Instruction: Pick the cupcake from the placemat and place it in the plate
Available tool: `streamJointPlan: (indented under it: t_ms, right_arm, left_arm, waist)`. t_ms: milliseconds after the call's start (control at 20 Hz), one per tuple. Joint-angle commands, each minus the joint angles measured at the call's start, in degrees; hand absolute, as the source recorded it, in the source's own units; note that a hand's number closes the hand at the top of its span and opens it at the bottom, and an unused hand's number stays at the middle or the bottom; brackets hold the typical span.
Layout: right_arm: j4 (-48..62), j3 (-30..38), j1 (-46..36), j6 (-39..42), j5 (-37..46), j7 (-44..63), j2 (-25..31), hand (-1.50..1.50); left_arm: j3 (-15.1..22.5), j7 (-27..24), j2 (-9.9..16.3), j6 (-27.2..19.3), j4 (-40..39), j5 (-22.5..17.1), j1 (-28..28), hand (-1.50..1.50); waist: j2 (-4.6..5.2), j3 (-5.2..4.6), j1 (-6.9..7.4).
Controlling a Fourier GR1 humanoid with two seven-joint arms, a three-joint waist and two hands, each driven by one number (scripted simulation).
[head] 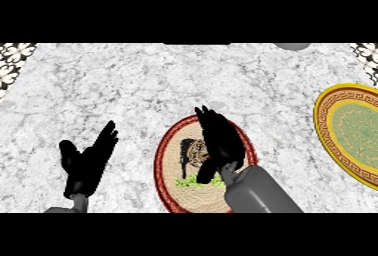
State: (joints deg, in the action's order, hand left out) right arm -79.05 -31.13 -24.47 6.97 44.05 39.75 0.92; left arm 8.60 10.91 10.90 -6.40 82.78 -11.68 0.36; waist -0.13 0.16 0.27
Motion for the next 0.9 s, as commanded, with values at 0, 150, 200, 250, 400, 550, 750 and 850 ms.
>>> streamJointPlan:
  t_ms: [0,150,200,250,400,550,750,850]
  right_arm:
    - [-2.66,-0.12,3.53,2.96,2.79,0.85,-0.86,-1.5]
    - [8.72,-0.83,-2.84,-3.14,-0.77,-2.09,-0.9,-1.5]
    - [7.09,-1.86,-1.19,3.59,1.18,-3.51,-0.62,1.5]
    - [10.07,-2.23,-0.64,0.96,1.41,-7.13,-0.9,1.5]
    - [12.06,-3.23,0.53,-1.95,5.09,-9.46,-0.91,1.5]
    - [16.26,0.17,-6.62,-1.5,4.37,-9.32,-0.91,1.5]
    - [10.85,-2.38,-2.04,-3.62,7.57,-8.93,-0.9,1.5]
    - [12.3,1.48,-6.06,-7.4,6.9,4.76,-0.91,1.5]
  left_arm:
    - [-0.6,0.92,-0.03,1.49,1.55,0.76,2.3,0.0]
    - [-0.4,0.81,-1.9,1.42,-0.64,1.05,1.55,0.0]
    - [-1.78,0.83,-0.4,1.66,0.0,0.03,1.1,0.0]
    - [-0.42,1.75,-2.46,-0.38,-3.16,2.26,-2.0,0.0]
    - [-1.06,1.17,-1.91,0.67,-1.21,2.81,-0.14,0.0]
    - [-2.12,0.44,-1.29,2.39,-0.76,1.93,0.98,0.0]
    - [-1.07,0.91,-3.66,0.95,0.75,3.79,2.28,0.0]
    - [-2.13,0.47,-3.24,1.2,-4.36,3.2,-2.4,0.0]
  waist:
    - [0.08,-0.16,-0.16]
    - [0.18,-0.16,0.18]
    - [0.16,-0.17,0.11]
    - [0.24,-0.16,-0.04]
    - [0.15,-0.16,-0.02]
    - [0.2,-0.16,0.27]
    - [0.11,-0.16,0.07]
    - [0.3,-0.2,-0.08]
